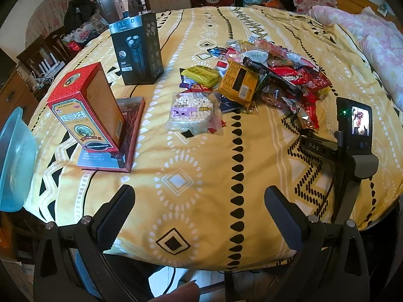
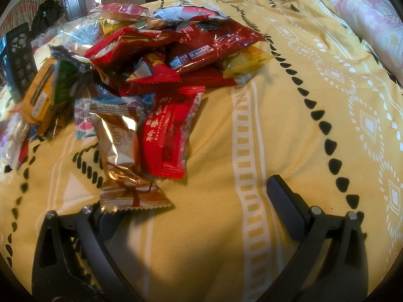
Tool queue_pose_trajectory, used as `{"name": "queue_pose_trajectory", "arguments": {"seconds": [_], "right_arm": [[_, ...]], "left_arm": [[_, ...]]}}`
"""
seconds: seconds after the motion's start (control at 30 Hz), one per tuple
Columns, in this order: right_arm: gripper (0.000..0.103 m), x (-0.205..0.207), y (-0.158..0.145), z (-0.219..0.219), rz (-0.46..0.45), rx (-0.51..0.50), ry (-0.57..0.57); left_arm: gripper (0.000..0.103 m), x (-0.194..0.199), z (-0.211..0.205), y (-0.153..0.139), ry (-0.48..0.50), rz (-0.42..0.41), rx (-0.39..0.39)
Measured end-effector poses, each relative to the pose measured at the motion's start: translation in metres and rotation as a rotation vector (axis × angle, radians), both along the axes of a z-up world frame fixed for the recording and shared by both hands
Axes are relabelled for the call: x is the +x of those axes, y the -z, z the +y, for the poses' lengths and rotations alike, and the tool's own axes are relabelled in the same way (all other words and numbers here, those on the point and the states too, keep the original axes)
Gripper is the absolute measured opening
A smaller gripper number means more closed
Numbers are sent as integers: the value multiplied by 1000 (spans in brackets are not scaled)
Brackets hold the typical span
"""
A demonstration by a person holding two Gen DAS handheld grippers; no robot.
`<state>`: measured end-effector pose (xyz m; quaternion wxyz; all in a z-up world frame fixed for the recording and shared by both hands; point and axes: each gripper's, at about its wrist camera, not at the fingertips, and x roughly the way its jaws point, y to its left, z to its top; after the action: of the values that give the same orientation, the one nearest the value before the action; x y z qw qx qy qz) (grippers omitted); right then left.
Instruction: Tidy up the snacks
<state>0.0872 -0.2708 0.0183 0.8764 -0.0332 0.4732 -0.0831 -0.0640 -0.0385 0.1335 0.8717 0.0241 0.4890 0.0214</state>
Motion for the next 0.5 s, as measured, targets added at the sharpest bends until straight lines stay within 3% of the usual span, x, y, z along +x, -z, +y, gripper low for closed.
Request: {"name": "queue_pose_trajectory", "arguments": {"seconds": [0.5], "right_arm": [[103,0,0,0,0,0,0]], "left_arm": [[103,0,-1,2,3,4,-3]]}}
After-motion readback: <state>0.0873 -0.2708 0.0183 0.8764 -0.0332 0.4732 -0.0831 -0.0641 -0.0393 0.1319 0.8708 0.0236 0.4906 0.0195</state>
